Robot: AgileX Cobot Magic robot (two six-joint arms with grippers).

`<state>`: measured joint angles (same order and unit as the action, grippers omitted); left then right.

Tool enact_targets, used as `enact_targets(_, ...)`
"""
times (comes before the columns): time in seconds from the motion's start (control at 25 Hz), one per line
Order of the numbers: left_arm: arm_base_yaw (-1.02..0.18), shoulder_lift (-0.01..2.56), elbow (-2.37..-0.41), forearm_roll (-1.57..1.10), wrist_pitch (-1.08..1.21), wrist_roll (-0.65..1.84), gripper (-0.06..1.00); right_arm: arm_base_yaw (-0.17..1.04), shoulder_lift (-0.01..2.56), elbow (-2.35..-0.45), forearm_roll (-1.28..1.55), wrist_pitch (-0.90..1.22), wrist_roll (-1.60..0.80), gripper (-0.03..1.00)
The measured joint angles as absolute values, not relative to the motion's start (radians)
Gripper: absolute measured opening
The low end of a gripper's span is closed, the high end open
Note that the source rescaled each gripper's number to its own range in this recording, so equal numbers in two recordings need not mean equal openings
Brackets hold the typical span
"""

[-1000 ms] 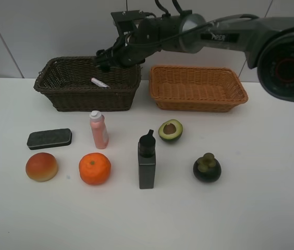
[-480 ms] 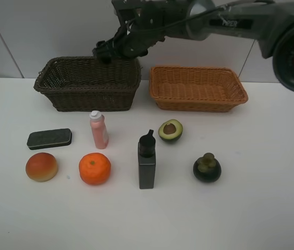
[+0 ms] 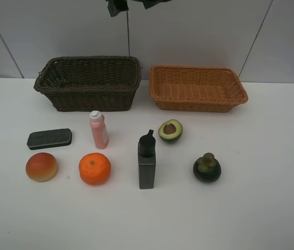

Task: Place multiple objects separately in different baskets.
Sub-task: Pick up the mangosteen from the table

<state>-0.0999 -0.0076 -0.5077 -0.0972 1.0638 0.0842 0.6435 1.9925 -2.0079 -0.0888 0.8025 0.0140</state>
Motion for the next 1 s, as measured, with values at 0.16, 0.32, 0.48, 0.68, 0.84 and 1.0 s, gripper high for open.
enact_targets(0.16,-0.100,-0.008,-0.508,-0.097,1.064,0.084,0.84,0.644,1.918,-2.008,-0.101,0.979,0.028,1.00)
enact_targets(0.32,-0.100,-0.008,-0.508,-0.097,1.064,0.084,0.84,0.644,1.876,-2.008,-0.142,1.182,0.055,1.00)
enact_targets(0.48,-0.100,-0.008,-0.508,-0.097,1.064,0.084,0.84,0.644,1.834,-1.976,-0.170,1.215,0.070,1.00)
enact_targets(0.68,-0.100,-0.008,-0.508,-0.097,1.064,0.084,0.84,0.644,1.767,-1.877,-0.164,1.217,0.071,1.00)
enact_targets(0.84,-0.100,-0.008,-0.508,-0.097,1.064,0.084,0.84,0.644,1.709,-1.749,-0.167,1.218,0.078,1.00)
enact_targets(1.0,-0.100,-0.008,-0.508,-0.097,1.064,0.084,0.84,0.644,1.650,-1.606,-0.168,1.219,0.098,1.00)
